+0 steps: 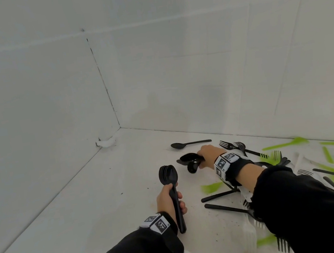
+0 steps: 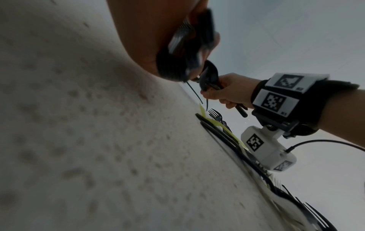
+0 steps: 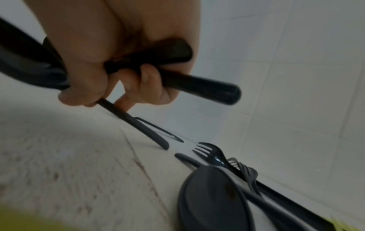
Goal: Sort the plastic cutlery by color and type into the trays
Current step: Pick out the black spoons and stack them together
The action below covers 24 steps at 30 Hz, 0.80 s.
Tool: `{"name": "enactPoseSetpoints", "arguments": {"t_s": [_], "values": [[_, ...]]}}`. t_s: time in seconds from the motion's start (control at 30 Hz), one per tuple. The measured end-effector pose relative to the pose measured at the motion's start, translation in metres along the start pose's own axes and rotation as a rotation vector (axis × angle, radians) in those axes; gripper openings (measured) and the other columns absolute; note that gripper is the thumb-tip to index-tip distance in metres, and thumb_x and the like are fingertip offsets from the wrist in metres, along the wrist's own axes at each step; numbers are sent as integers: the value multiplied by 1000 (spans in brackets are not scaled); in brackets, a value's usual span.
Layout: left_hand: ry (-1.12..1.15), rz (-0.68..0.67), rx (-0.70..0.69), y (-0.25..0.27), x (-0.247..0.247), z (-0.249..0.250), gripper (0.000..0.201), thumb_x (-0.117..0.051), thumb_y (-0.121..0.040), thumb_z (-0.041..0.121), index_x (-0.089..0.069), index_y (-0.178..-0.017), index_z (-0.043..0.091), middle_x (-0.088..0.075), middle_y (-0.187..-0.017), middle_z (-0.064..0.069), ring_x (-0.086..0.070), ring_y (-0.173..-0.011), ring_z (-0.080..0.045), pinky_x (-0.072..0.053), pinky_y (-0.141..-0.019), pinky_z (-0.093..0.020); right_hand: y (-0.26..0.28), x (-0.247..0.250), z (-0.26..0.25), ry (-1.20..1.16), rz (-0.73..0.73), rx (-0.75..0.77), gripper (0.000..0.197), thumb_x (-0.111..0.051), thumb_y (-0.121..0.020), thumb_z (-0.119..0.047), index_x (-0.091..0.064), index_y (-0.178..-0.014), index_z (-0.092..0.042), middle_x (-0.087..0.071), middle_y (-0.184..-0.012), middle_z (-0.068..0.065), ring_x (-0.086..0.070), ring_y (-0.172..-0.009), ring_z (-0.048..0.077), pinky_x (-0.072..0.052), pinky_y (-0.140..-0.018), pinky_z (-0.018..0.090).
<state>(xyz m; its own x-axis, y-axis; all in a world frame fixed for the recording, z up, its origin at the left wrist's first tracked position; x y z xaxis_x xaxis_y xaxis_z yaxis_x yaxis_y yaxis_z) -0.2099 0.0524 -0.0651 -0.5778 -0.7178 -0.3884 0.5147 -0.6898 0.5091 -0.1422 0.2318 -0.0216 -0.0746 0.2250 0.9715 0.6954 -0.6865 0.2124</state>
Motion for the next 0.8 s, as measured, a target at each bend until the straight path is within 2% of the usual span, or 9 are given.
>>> {"name": "enactPoseSetpoints", "arguments": {"t_s": [0.13,0.27,0.33,0.4,0.47,0.57,0.63,0.73,0.8], "values": [[15,-3,5,0,-2,3,22,-37,-95,22,-54,-89,11,-41,-58,-3,-34,-30,-12,-28,-35,-15,-3,18,1,-107,46,12,31,-55,-91,-29,-58,-117,-12,-61,-117,9,-56,-112,28,-43,-89,34],[12,-12,3,-3,-9,10,22,-37,-96,22,-55,-90,12,-41,-58,-3,-35,-30,-12,-29,-35,-15,-10,24,5,-45,54,-41,31,-46,-94,-37,-54,-118,-18,-61,-117,4,-55,-113,27,-39,-90,35],[9,-16,0,-6,-13,13,22,-37,-96,22,-55,-91,12,-41,-58,-3,-35,-29,-12,-29,-35,-15,-15,25,3,-46,29,-39,33,-43,-97,-36,-52,-119,-14,-61,-117,8,-57,-110,28,-40,-89,35],[10,-23,1,-10,-18,17,22,-37,-96,22,-55,-91,11,-41,-58,-3,-35,-29,-12,-29,-34,-15,-23,26,2,-124,12,-16,35,-42,-98,-35,-49,-120,-9,-61,-116,13,-58,-106,30,-42,-82,34],[11,-25,7,-15,-23,19,22,-36,-96,22,-54,-90,11,-41,-58,-3,-34,-29,-12,-28,-34,-15,-31,27,1,-161,19,2,36,-45,-96,-38,-49,-115,-8,-60,-111,13,-59,-102,30,-40,-76,32],[8,-26,14,-23,-29,21,22,-37,-96,23,-54,-89,11,-40,-58,-3,-34,-29,-12,-28,-35,-14,-46,24,4,-137,20,2,46,-59,-85,-50,-49,-107,-11,-59,-105,10,-57,-91,27,-42,-73,32],[5,-26,20,-30,-32,21,22,-37,-96,23,-54,-89,11,-40,-57,-3,-34,-29,-12,-28,-35,-14,-57,19,4,-107,0,4,53,-66,-78,-52,-51,-108,-11,-59,-104,8,-59,-92,28,-43,-72,32],[2,-26,22,-40,-36,22,22,-37,-96,23,-53,-89,11,-40,-57,-3,-34,-28,-12,-28,-34,-15,-72,13,3,-103,-22,26,52,-70,-72,-56,-49,-96,-15,-55,-93,2,-58,-86,25,-45,-73,32],[0,-24,26,-46,-38,22,22,-36,-96,23,-53,-89,11,-40,-56,-3,-33,-28,-12,-28,-34,-15,-82,12,3,-124,-21,36,49,-72,-72,-52,-50,-98,-16,-57,-96,4,-61,-92,27,-46,-77,34]]}}
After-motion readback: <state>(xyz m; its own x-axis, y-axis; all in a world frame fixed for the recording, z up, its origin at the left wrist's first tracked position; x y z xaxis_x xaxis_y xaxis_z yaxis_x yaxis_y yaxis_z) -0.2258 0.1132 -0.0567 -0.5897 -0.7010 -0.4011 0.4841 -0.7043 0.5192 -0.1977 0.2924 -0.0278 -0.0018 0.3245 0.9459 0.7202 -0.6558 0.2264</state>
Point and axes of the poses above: each hand's wrist, its own y-axis away from the middle knuckle, its own x-axis out of the back of the hand, z = x × y, the point moved 3 cm from there along -y, towards the middle knuckle
